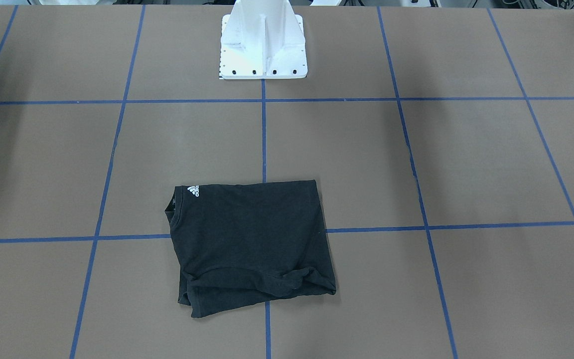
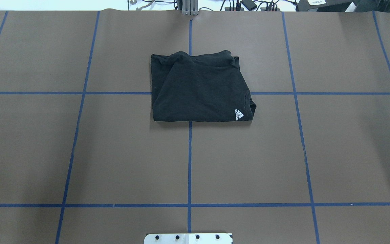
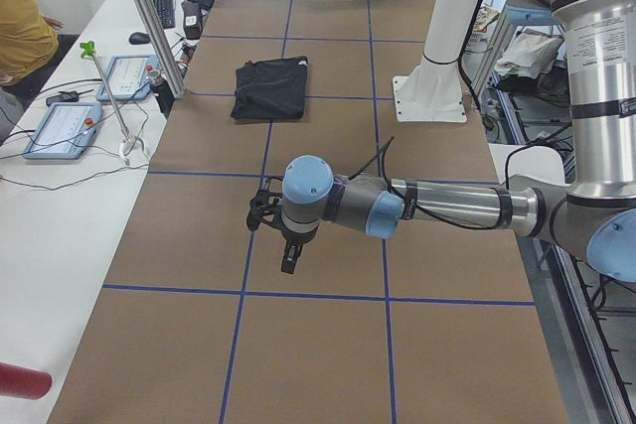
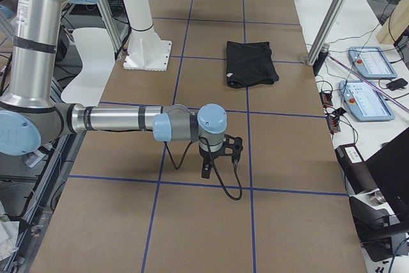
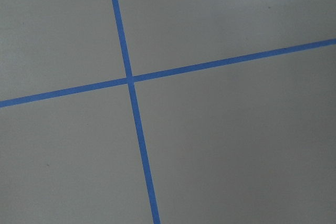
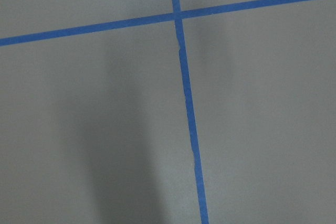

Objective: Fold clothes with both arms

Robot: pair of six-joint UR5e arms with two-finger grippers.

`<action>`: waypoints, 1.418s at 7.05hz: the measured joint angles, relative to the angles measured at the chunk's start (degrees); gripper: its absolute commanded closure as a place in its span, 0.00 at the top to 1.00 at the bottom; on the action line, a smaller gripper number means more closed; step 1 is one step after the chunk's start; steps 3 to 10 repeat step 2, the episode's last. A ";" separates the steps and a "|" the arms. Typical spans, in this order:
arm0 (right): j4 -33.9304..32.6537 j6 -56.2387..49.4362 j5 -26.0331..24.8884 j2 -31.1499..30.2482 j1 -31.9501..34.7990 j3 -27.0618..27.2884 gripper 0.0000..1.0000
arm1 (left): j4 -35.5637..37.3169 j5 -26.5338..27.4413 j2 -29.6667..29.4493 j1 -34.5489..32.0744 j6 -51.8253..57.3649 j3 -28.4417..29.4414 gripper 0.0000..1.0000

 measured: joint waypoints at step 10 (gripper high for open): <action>-0.02 -0.06 -1.00 0.12 -0.03 0.23 1.00 | 0.00 0.04 1.05 -0.03 0.02 0.14 0.99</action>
